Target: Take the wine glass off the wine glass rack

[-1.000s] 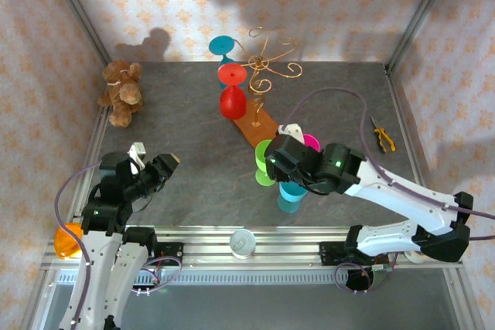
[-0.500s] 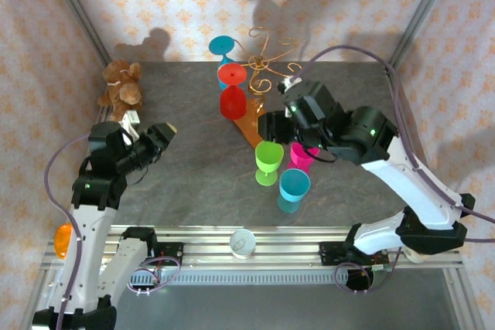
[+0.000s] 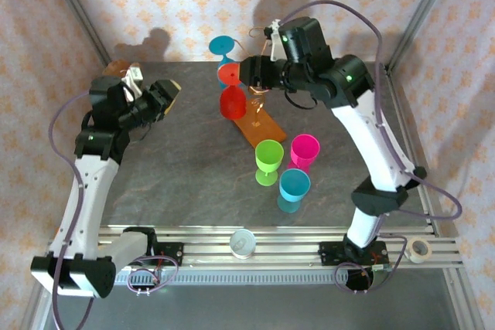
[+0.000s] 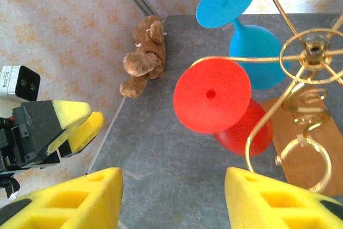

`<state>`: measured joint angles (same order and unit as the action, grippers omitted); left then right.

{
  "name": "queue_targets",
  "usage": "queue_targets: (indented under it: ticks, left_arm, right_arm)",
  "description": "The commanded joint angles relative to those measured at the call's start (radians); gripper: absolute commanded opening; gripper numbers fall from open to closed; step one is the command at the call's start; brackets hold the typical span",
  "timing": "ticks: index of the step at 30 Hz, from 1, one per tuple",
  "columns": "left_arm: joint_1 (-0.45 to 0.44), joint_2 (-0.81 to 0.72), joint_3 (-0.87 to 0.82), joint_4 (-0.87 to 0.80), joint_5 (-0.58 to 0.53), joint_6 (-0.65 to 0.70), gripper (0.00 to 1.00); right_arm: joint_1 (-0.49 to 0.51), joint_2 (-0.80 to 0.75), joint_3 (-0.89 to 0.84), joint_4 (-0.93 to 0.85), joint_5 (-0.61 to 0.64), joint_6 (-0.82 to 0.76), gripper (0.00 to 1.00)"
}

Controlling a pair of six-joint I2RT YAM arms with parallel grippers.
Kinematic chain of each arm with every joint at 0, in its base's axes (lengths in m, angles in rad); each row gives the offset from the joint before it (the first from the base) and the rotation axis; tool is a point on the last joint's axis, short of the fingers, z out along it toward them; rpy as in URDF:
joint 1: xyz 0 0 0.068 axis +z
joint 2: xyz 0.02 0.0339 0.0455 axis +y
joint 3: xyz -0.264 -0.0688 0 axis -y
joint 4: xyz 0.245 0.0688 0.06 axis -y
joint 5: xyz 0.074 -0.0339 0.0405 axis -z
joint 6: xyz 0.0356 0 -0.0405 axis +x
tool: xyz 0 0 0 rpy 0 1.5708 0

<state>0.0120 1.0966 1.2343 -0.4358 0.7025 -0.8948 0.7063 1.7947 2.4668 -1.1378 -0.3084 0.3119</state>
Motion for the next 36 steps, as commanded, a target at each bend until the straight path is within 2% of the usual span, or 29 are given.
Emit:
queue_targets:
  ticks: [1, 10, 17, 22, 36]
  left_arm:
    - [-0.021, 0.043, 0.089, 0.042, 0.031, 0.025, 0.5]
    - [-0.125, 0.181, 0.197, 0.027, 0.012, 0.062, 0.52]
    - [-0.139, 0.237, 0.22, 0.042, 0.022, 0.059, 0.54]
    - [-0.139, 0.241, 0.23, 0.055, 0.006, 0.06, 0.61]
    - [-0.139, 0.257, 0.243, 0.094, 0.032, 0.027, 0.63]
  right_arm:
    - [-0.044, 0.062, 0.071, -0.01, -0.095, -0.022, 0.53]
    - [-0.096, 0.158, 0.114, 0.015, -0.127, -0.042, 0.56]
    - [-0.102, 0.223, 0.181, -0.012, -0.131, -0.056, 0.56]
    - [-0.103, 0.242, 0.183, -0.016, -0.119, -0.061, 0.56]
    - [-0.102, 0.264, 0.18, -0.007, -0.165, -0.052, 0.55]
